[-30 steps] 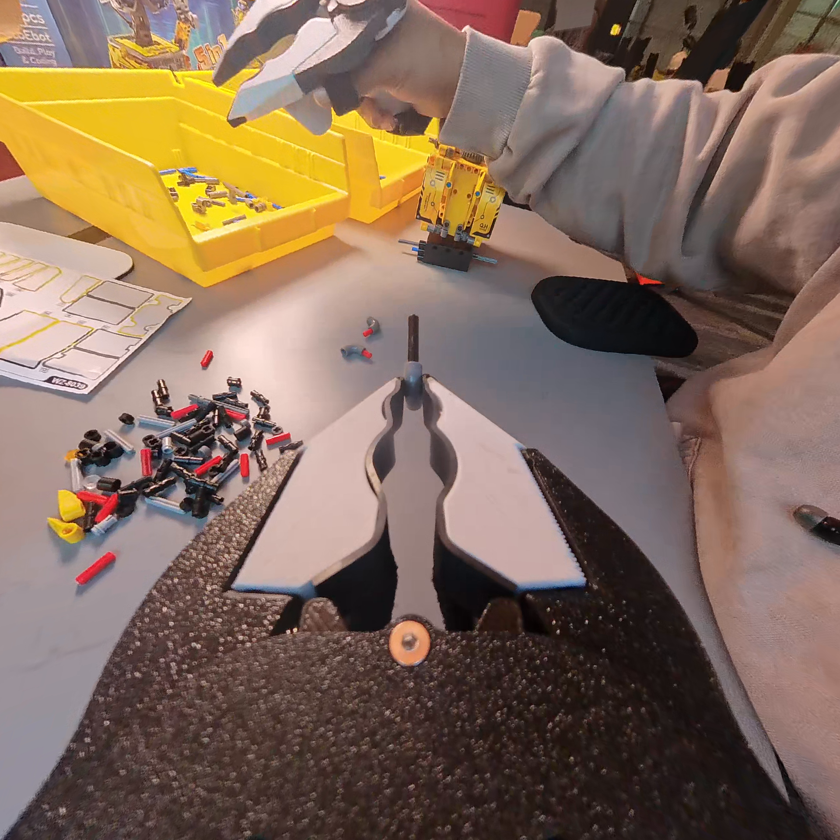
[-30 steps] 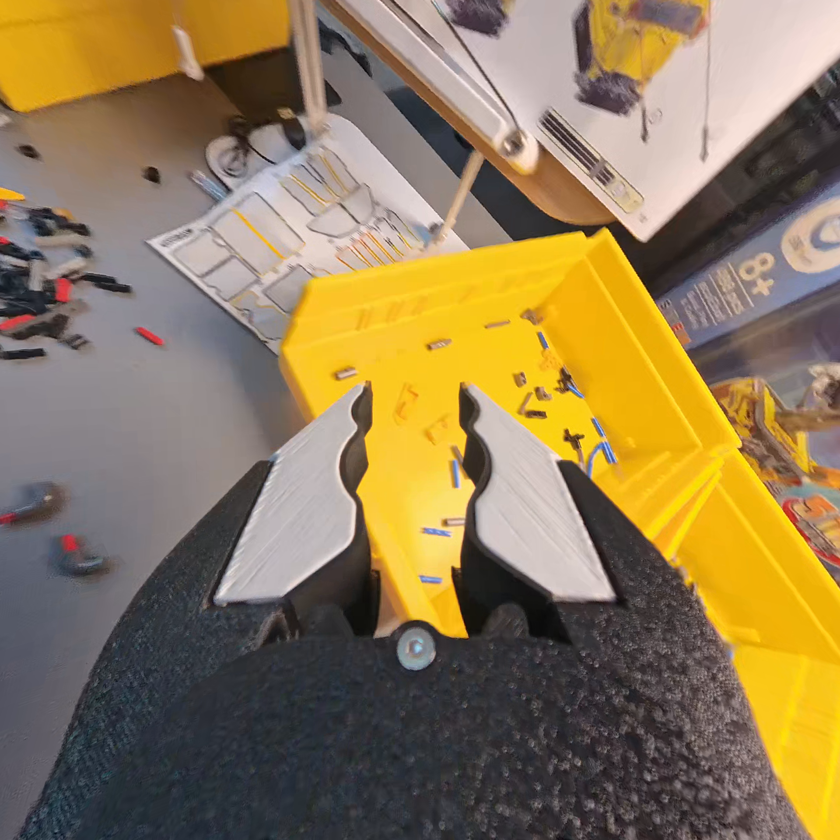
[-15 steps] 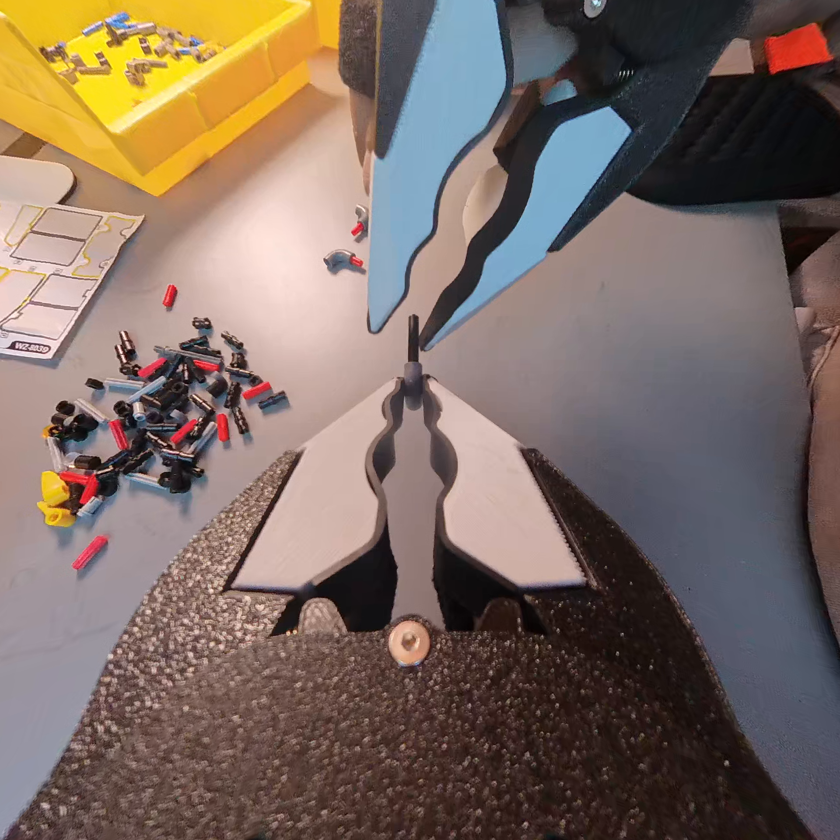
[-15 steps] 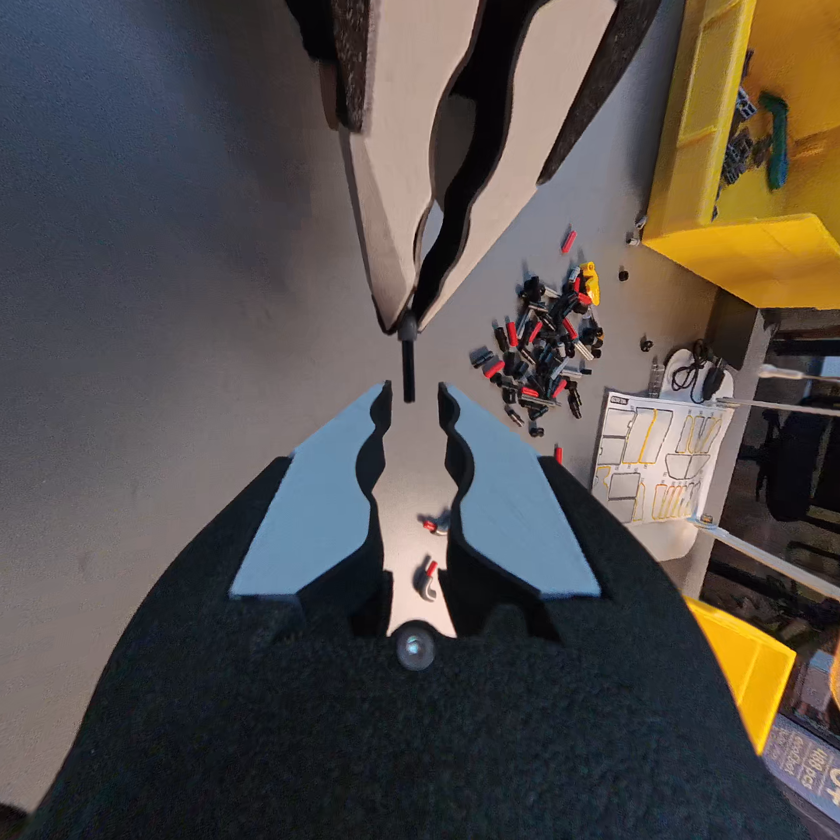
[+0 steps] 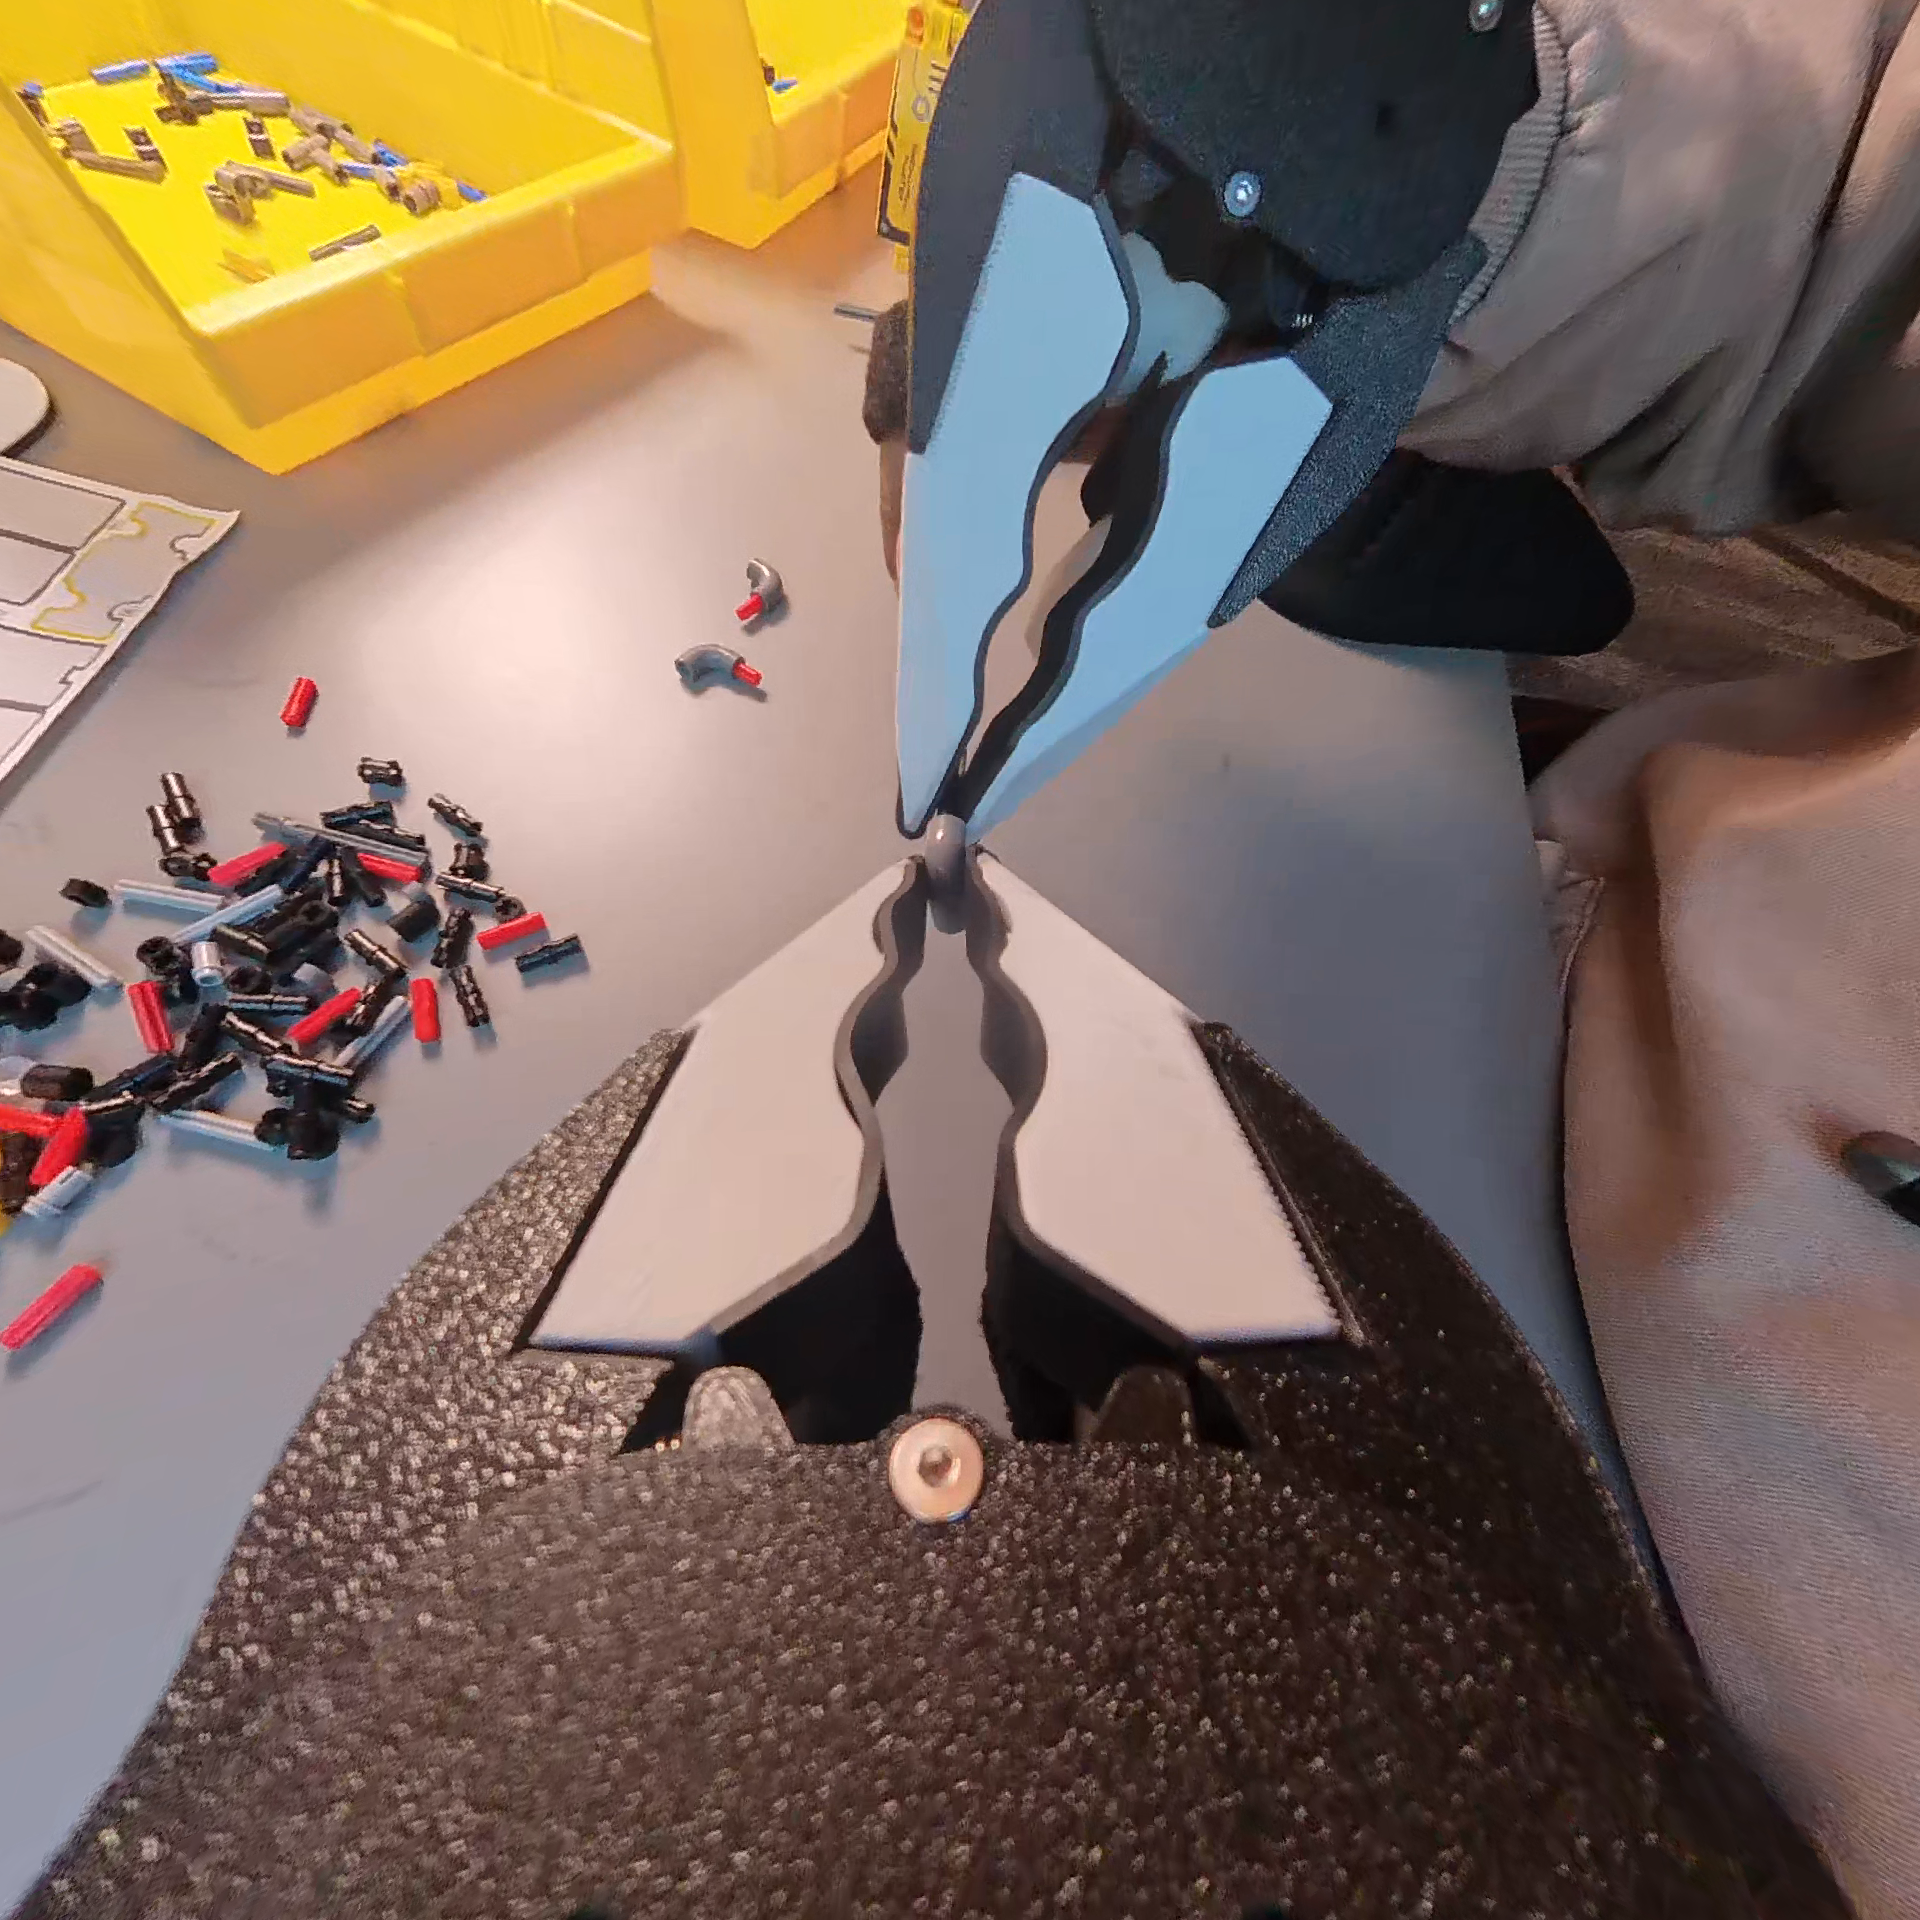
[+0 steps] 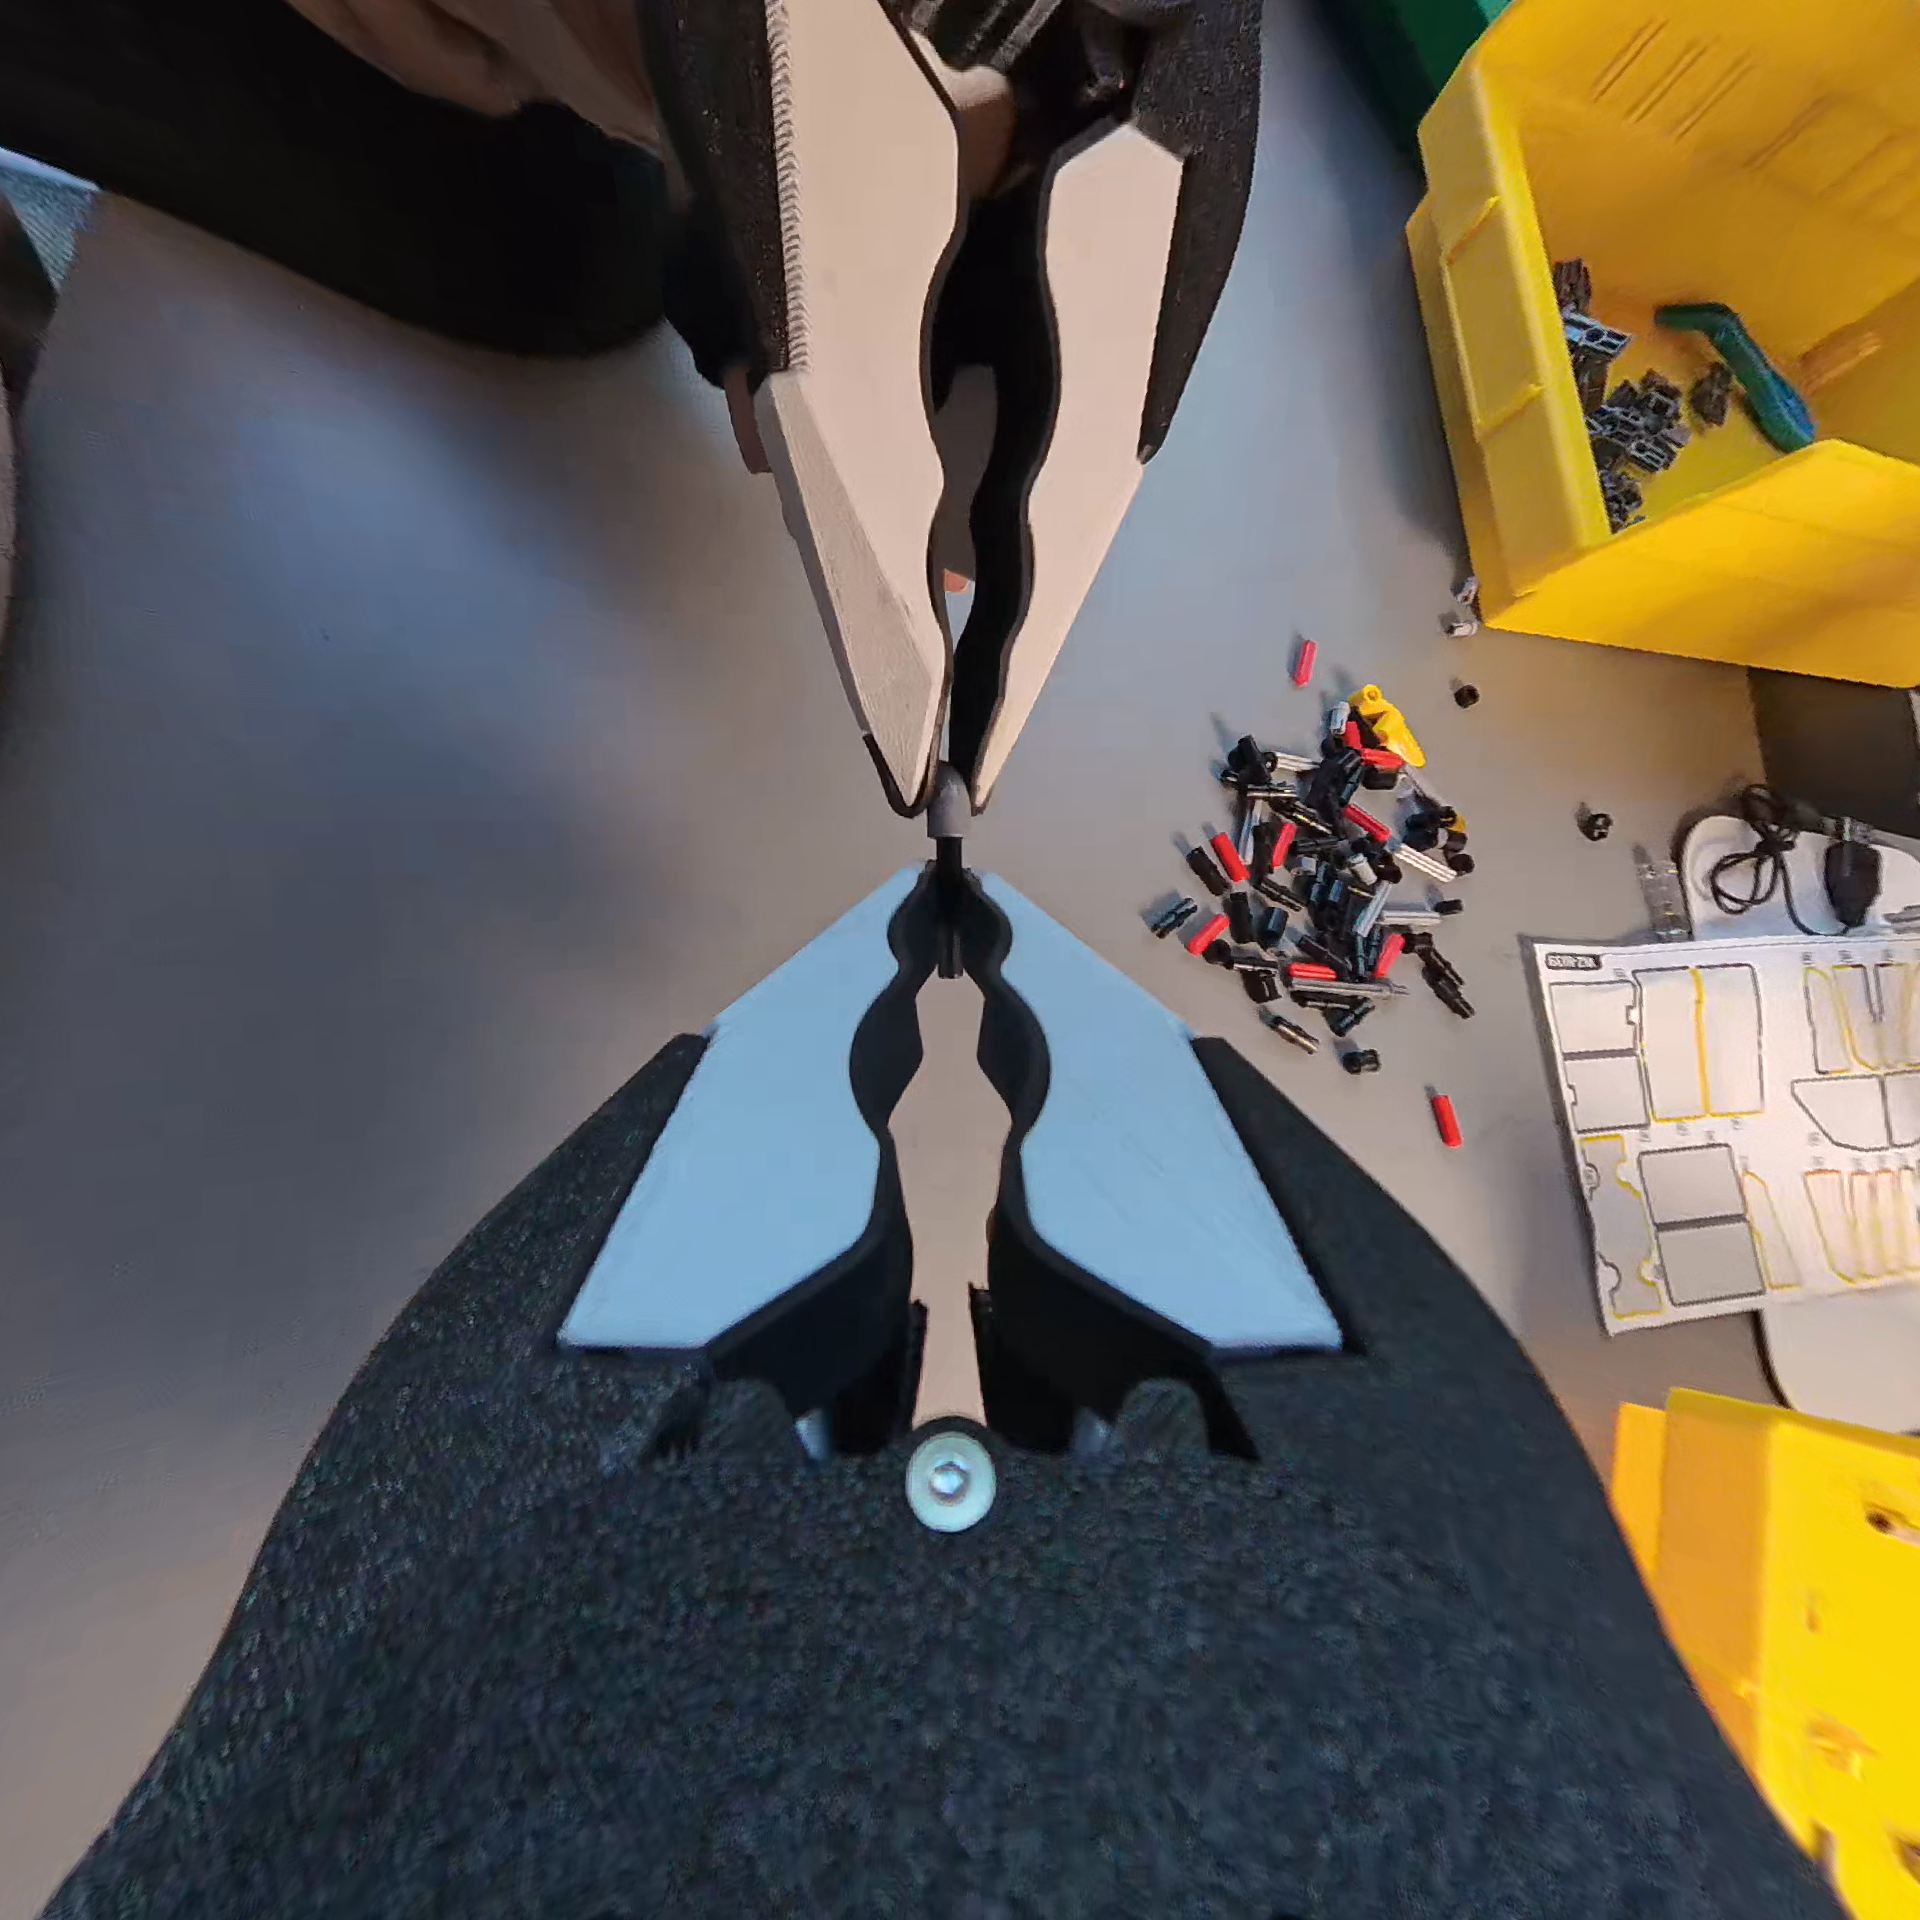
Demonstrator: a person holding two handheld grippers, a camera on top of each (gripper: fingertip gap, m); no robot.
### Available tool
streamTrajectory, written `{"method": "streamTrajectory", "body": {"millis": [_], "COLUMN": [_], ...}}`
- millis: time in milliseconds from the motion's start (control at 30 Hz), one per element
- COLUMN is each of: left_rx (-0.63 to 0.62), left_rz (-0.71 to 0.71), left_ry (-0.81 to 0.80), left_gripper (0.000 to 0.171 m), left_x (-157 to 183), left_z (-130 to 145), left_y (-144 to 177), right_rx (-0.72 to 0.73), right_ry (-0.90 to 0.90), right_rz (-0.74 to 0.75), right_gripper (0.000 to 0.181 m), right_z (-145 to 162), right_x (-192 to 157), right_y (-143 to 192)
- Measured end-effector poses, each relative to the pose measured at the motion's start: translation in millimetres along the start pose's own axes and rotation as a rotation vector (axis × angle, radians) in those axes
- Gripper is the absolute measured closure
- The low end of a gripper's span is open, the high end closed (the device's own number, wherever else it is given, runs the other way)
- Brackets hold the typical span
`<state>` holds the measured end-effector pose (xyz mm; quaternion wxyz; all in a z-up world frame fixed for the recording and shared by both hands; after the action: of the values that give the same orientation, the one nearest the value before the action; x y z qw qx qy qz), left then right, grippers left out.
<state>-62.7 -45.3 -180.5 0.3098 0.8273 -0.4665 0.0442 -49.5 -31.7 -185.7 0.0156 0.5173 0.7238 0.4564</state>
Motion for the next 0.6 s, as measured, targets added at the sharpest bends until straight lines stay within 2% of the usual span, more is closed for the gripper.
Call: {"method": "streamTrajectory", "body": {"millis": [33,67,100,167,267,367,500,600], "left_rx": [-0.012,-0.038,-0.014,0.073,0.102,0.086,0.053,0.043], "left_rz": [-0.021,-0.110,-0.170,-0.167,-0.157,-0.186,-0.213,-0.256], "left_ry": [-0.007,-0.026,-0.010,0.064,0.048,0.053,0.113,0.095], "left_gripper": [0.164,0.164,0.164,0.165,0.164,0.164,0.164,0.164], "left_x": [-3.4,-19.5,-37.2,-50.5,-46.0,-51.2,-62.0,-69.2], "left_z": [1.6,7.0,8.7,0.9,-15.6,-14.6,9.9,12.9], "left_y": [1.9,9.8,25.7,50.5,40.4,34.3,31.7,32.9], "right_rx": [0.008,-0.113,-0.214,-0.072,-0.065,-0.124,-0.076,-0.079], "right_ry": [-0.008,0.025,0.059,-0.142,-0.110,-0.131,-0.237,-0.265], "right_rz": [-0.004,0.004,0.035,0.063,0.209,0.228,0.184,0.154], "right_gripper": [0.180,0.181,0.181,0.181,0.181,0.180,0.179,0.179], "right_z": [0.0,21.1,50.2,53.2,33.6,45.7,56.7,67.7], "right_x": [-0.1,1.6,7.3,15.1,40.0,58.6,78.5,92.5], "right_y": [1.1,3.3,12.8,38.5,50.1,31.9,-10.5,-40.6]}}
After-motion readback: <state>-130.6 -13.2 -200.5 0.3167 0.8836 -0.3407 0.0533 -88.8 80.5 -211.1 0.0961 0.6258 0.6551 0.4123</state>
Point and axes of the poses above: each gripper's, where its closed fingertips meet, y back along the fingers, z out of its underside, x = y × z across the jaws, the point moved 1 cm from there along y, back along the fingers, and after that the axes turned 14 degrees about y, right-handed, at the moved point
